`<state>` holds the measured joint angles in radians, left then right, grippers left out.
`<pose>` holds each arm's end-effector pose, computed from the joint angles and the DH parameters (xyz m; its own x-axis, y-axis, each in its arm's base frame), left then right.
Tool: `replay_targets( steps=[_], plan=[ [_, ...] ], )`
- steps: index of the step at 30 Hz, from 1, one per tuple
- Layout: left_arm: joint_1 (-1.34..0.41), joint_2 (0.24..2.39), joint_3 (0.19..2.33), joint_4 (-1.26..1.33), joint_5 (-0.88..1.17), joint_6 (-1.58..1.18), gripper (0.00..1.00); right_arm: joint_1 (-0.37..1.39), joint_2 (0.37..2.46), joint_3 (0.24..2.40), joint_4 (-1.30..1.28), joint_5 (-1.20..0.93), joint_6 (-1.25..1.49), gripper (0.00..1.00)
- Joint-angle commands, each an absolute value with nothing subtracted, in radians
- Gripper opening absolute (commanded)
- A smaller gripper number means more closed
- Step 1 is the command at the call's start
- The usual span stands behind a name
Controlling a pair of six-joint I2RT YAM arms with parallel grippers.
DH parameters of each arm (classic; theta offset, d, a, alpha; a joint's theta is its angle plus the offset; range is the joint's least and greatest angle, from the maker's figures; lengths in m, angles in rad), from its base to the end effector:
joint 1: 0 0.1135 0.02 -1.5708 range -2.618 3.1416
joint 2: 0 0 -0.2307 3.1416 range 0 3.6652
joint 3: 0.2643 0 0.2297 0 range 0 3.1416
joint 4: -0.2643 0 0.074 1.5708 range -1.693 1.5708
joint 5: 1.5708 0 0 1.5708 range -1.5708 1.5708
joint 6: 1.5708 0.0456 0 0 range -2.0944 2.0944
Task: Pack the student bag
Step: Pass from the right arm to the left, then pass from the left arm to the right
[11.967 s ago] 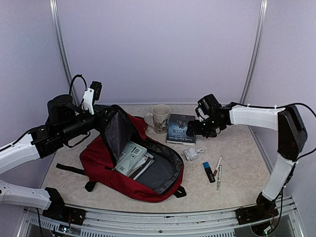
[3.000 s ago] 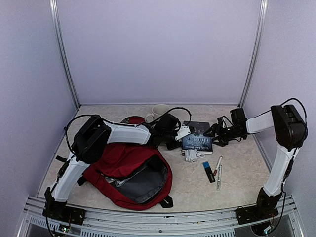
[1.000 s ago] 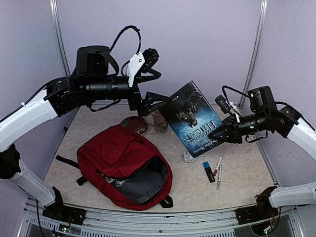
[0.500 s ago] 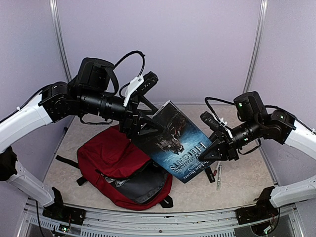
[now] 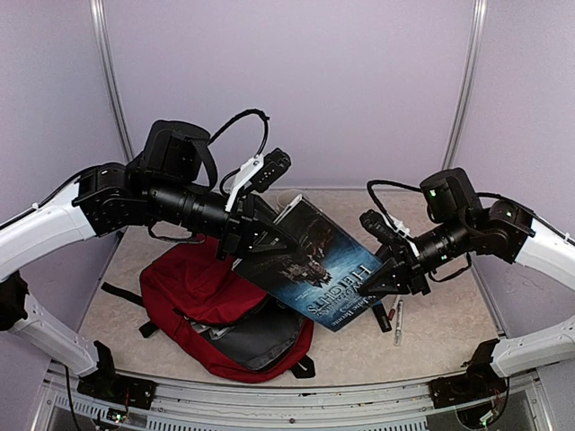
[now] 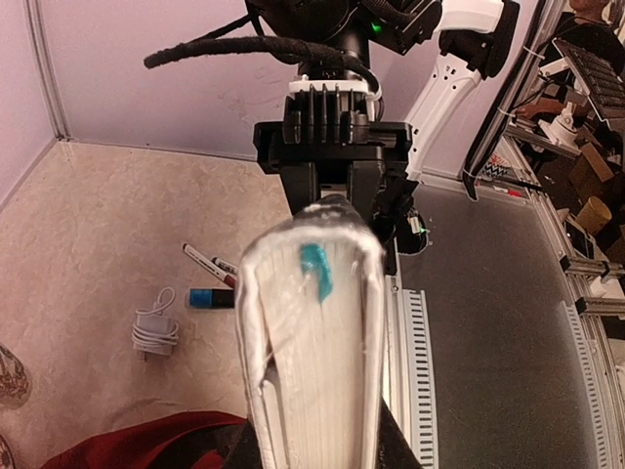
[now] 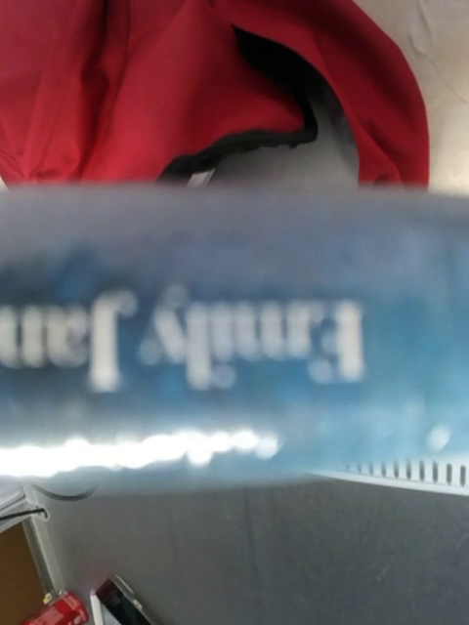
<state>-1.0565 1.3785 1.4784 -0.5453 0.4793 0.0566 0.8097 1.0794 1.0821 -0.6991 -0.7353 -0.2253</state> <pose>0.1262 -0.2662 0.3725 -0.1563 0.3787 -0.9122 0.9877 0.0528 -0.1473 0.1264 0.1771 0.3083 -0.2320 -0.4838 -0.8439 -0.9682 0.0316 0.2480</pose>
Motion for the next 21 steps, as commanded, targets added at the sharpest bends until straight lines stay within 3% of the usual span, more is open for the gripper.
replay_targets(
  steps=[1,3,4,6,8,12,21],
  plan=[
    [-1.071,1.327,1.422,-0.392,0.449,0.022,0.00,0.812,1.033,1.111,-0.476,-0.652,-0.165,0.13],
    [-1.070,1.281,1.382,-0.308,0.372,-0.003,0.00,0.812,0.978,1.046,-0.371,-0.578,-0.114,0.56],
    [-1.071,1.256,1.358,-0.259,0.329,-0.016,0.00,0.812,0.948,1.001,-0.301,-0.547,-0.074,0.71],
    [-1.069,1.203,1.299,-0.150,0.274,-0.048,0.00,0.810,0.877,0.883,-0.150,-0.498,0.002,0.89],
    [-1.069,1.151,1.225,-0.036,0.293,-0.072,0.00,0.809,0.822,0.787,0.016,-0.481,0.107,0.94],
    [-1.072,1.089,1.144,0.137,0.457,-0.106,0.00,0.808,0.777,0.638,0.355,-0.563,0.311,0.94],
    [-1.074,1.049,1.087,0.245,0.458,-0.161,0.00,0.808,0.773,0.529,0.538,-0.694,0.424,0.91]
  ],
)
